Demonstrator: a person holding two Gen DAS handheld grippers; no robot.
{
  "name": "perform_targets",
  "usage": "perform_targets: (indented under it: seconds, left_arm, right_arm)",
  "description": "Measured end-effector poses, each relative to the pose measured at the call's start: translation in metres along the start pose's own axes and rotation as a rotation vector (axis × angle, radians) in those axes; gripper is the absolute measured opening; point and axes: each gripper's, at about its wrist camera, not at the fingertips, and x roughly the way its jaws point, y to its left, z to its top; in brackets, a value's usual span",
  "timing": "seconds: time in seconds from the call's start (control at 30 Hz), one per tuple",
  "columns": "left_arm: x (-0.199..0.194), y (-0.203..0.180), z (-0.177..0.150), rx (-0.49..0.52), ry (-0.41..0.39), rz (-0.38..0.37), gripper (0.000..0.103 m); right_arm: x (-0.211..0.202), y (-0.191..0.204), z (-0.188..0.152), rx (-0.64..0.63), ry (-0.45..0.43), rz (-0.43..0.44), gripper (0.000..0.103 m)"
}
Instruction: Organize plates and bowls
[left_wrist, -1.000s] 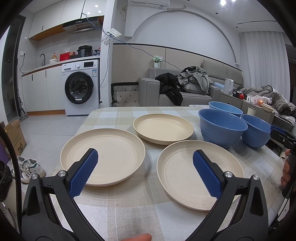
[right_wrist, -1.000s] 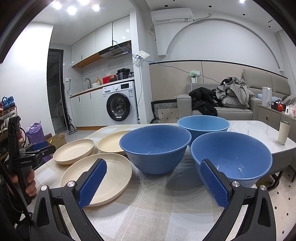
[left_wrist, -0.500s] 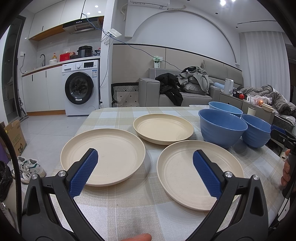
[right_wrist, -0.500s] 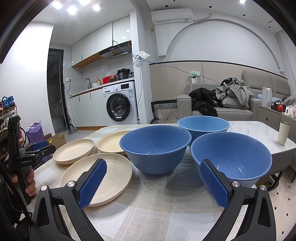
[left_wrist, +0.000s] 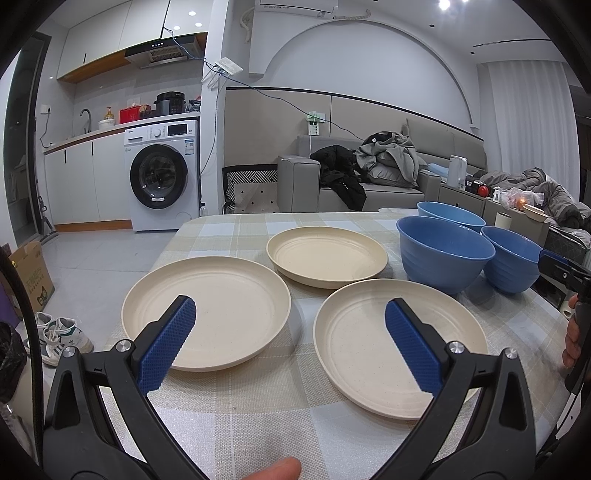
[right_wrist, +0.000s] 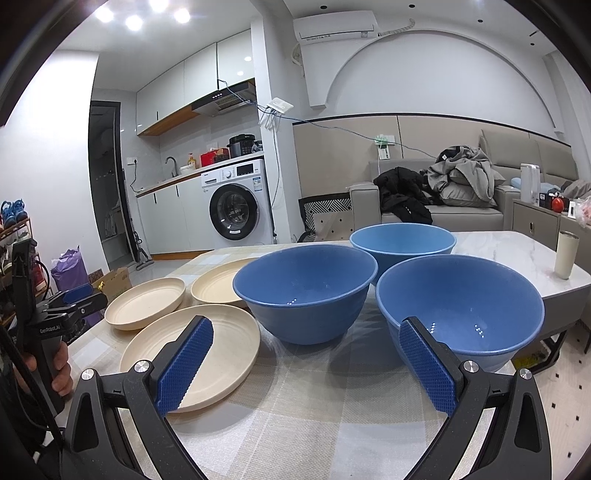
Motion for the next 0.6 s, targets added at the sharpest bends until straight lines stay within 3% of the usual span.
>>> perform_targets:
  seconds: [0.6]
  left_arm:
    - [-0.007, 0.013, 0.017, -0.043, 0.019, 0.001, 0.102]
  right_arm:
    - [-0.002, 0.009, 0.023, 0.035, 0.024, 0.013, 0.103]
